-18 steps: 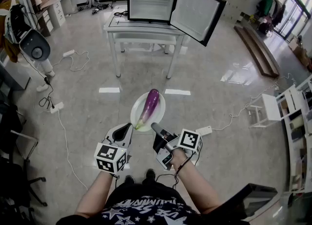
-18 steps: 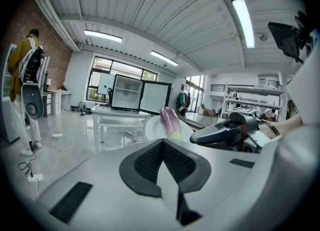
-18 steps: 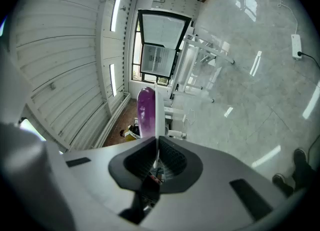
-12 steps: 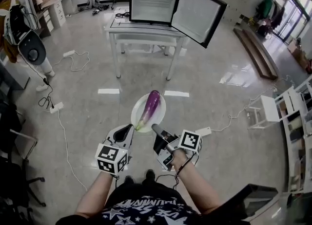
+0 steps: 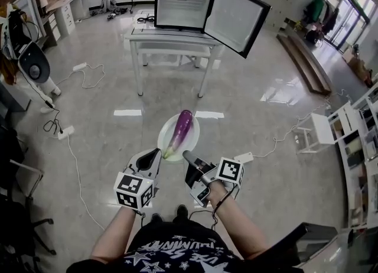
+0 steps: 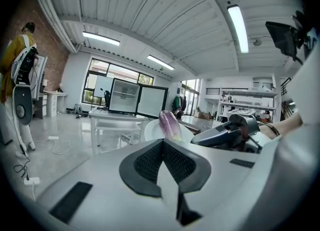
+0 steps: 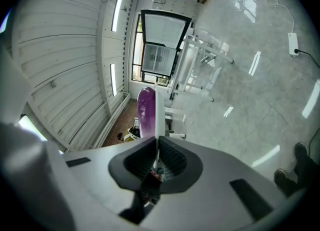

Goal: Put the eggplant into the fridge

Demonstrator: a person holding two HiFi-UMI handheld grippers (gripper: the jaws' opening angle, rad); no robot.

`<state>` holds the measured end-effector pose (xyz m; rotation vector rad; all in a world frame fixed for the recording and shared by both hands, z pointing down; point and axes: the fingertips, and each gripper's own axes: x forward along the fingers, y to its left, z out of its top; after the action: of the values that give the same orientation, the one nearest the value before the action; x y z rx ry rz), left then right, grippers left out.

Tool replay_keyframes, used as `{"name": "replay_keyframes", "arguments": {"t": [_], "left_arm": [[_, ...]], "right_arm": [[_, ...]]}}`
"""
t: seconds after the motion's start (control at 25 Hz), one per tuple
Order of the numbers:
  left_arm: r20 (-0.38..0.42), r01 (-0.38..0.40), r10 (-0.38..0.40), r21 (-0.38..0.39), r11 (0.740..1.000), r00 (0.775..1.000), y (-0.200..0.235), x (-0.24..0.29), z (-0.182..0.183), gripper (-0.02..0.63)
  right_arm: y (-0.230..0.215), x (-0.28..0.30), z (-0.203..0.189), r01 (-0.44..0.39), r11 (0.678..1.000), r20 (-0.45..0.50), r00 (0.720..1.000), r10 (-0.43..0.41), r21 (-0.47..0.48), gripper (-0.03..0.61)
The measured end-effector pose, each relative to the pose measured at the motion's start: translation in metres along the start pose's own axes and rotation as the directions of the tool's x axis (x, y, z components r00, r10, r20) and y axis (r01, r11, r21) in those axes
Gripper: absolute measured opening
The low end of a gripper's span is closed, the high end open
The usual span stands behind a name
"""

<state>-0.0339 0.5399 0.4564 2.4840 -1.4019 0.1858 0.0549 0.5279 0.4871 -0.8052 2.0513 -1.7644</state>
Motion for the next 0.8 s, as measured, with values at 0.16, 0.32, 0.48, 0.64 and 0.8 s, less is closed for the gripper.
{"name": "replay_keyframes", "arguments": {"t": [0.16, 0.32, 0.48, 0.64, 0.8], "left_arm": [[0.004, 0.001, -0.001, -0.001, 1.0, 1.0, 0.003, -0.007, 0.001, 0.009], [0.002, 0.003, -0.003, 0.003, 1.0, 1.0, 0.006, -0.014, -0.001, 0.009], [0.008, 0.01, -0.01, 0.008, 1.0, 1.0, 0.024, -0.036, -0.014, 0.009], [0.013, 0.013, -0.013, 0.008, 1.0, 1.0, 0.033, -0.05, -0.016, 0.009], [0.018, 0.009, -0.009, 0.005, 1.0, 1.0, 0.036, -0.059, -0.011, 0.009]], "right_arm": [[0.002, -0.001, -0.008, 0.002, 1.0, 0.006, 1.0, -0.002, 0.003, 0.023], [0.006, -0.001, -0.014, 0.001, 1.0, 0.009, 1.0, -0.001, -0.016, 0.023], [0.005, 0.014, -0.042, -0.012, 0.999, 0.012, 1.0, 0.012, -0.033, 0.023], [0.007, 0.019, -0.054, -0.011, 0.999, 0.022, 1.0, 0.012, -0.031, 0.023], [0.014, 0.02, -0.06, -0.01, 1.0, 0.022, 1.0, 0.011, -0.026, 0.023]]}}
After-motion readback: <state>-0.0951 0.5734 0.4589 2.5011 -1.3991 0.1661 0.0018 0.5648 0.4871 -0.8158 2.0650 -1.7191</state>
